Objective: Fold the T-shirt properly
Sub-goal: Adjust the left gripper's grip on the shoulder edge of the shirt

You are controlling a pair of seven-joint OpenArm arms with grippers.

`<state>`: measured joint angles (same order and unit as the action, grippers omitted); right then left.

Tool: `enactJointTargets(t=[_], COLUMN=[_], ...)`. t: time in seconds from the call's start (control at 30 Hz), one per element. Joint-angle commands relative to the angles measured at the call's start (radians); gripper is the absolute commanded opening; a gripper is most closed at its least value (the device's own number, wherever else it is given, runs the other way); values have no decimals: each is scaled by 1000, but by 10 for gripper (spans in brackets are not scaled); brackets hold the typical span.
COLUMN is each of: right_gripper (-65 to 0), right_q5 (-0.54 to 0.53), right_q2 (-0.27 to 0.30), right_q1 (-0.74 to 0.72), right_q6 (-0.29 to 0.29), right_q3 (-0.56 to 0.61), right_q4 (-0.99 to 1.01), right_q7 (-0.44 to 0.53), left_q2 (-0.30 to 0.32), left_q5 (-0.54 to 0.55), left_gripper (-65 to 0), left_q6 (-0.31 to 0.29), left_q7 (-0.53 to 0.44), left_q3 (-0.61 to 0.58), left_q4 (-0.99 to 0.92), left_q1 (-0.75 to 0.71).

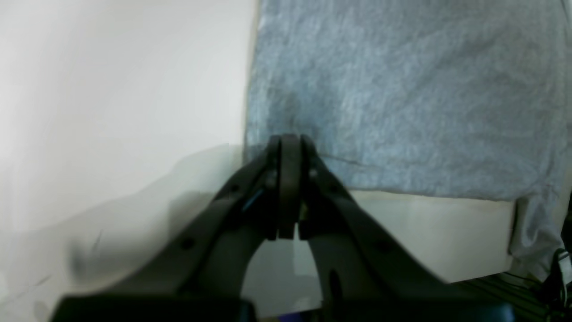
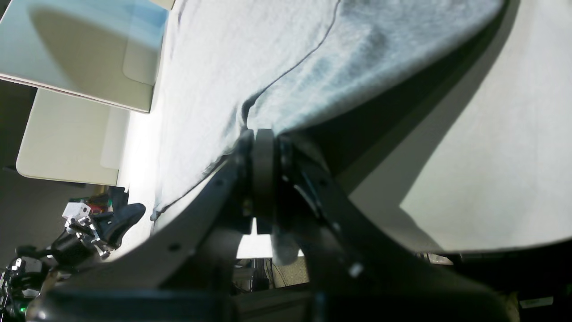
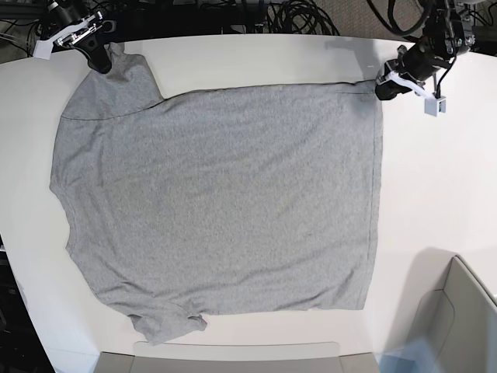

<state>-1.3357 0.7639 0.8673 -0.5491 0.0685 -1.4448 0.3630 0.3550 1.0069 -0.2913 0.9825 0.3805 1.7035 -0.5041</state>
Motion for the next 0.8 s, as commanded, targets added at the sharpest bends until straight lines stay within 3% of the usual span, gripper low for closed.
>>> enactJointTargets(t=[0.0,0.77], right_gripper=[-650,-650], right_q5=[-6,-5], right_q2=[15,16], right_q1=[8,7], right_q6=[-16,-16], right_q3=[-5,-5], right_q4=[-7,-7], right_q7=[17,17], left_q2=[16,17], left_q5=[16,16], left_gripper=[-422,-424], left_q6=[-4,-4], left_q7=[-14,-14], left_q3=[7,-1], left_q4=[14,13], left_q1=[-3,-1])
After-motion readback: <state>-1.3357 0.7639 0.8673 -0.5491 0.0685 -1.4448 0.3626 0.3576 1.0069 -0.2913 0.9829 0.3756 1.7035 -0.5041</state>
